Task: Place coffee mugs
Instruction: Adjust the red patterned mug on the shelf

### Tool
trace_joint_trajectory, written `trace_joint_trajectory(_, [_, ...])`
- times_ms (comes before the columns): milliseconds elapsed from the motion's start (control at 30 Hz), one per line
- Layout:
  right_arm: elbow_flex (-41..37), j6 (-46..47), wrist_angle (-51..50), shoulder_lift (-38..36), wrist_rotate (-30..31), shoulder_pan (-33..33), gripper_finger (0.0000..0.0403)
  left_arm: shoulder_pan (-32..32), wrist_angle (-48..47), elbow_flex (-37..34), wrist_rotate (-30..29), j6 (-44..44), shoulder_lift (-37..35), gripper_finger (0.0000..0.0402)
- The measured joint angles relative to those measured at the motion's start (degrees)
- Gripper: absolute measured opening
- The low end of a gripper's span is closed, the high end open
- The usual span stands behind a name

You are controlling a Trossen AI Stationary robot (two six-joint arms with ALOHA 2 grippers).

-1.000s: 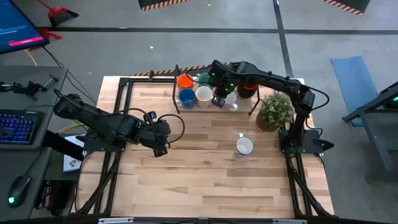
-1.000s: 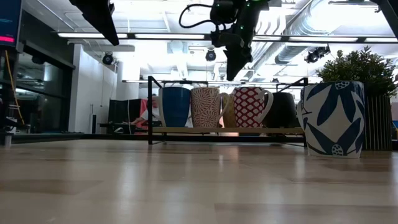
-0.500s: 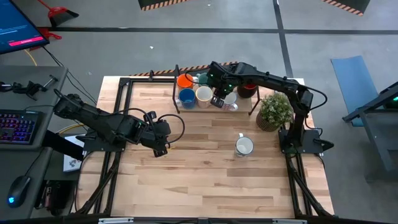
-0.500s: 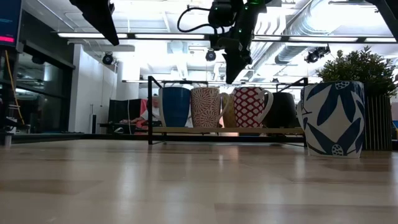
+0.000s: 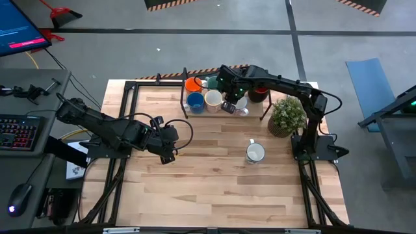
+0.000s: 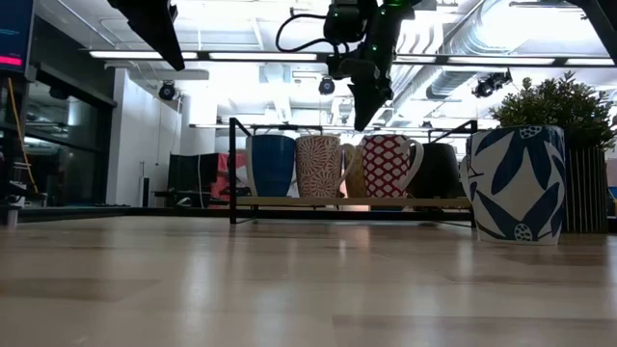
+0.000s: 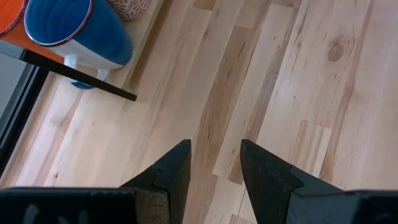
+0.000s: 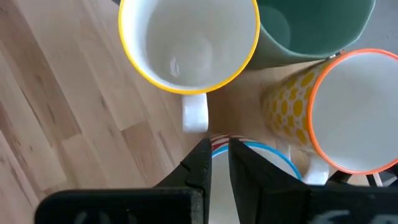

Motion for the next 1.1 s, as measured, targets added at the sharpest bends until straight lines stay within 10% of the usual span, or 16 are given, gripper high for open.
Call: trace_joint_trajectory(1100, [0.00, -1.86, 0.08, 2.12, -0.98, -0.04, 0.0032, 0.01, -0.01, 0.01, 0.00, -0.01, 0.00, 0.0129])
